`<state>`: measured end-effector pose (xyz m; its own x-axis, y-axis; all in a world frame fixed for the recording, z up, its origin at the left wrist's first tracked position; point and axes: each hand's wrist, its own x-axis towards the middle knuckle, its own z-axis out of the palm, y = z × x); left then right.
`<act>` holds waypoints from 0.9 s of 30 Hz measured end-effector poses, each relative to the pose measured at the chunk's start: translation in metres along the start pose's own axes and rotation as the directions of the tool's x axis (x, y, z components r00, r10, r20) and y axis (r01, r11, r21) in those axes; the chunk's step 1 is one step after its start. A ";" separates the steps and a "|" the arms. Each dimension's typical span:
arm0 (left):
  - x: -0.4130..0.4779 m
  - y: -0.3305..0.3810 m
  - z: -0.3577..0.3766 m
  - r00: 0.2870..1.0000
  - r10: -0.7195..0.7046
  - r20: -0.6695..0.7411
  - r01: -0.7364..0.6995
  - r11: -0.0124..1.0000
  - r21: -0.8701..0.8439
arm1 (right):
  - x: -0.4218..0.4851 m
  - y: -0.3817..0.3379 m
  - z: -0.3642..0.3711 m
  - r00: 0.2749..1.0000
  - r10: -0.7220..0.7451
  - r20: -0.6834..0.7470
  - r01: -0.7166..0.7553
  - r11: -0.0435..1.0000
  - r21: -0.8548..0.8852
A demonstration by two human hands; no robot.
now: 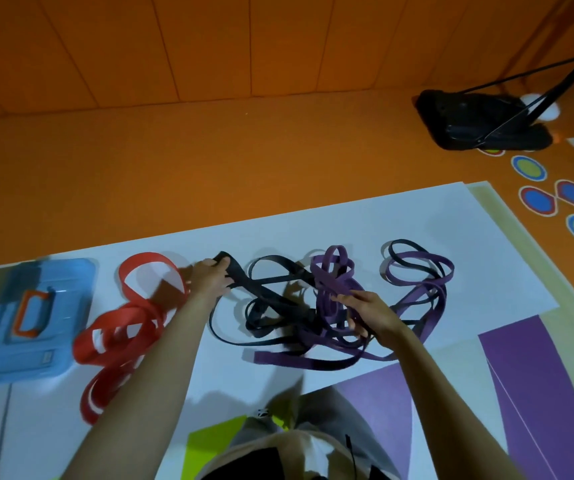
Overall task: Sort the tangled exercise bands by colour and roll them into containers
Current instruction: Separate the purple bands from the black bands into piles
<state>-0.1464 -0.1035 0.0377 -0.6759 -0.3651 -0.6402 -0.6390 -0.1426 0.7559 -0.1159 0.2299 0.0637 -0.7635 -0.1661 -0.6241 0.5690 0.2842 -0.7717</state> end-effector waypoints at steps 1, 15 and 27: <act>0.003 -0.006 -0.002 0.998 0.036 -0.044 -0.031 0.995 0.093 | 0.000 0.001 -0.004 1.000 0.000 -0.006 0.000 1.000 -0.016; -0.007 -0.095 0.073 0.715 0.192 0.672 -0.627 -0.246 0.739 | -0.024 -0.019 -0.025 0.994 -0.109 0.031 0.102 0.981 0.168; 0.014 -0.064 -0.003 0.874 0.469 0.128 -0.358 0.442 0.823 | -0.021 -0.055 -0.061 0.960 -0.273 -0.058 0.277 0.958 0.077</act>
<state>-0.1135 -0.1027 -0.0196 -0.9374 -0.2683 -0.2221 -0.3427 0.8245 0.4503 -0.1502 0.2752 0.1264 -0.9064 -0.1824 -0.3811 0.3566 0.1534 -0.9216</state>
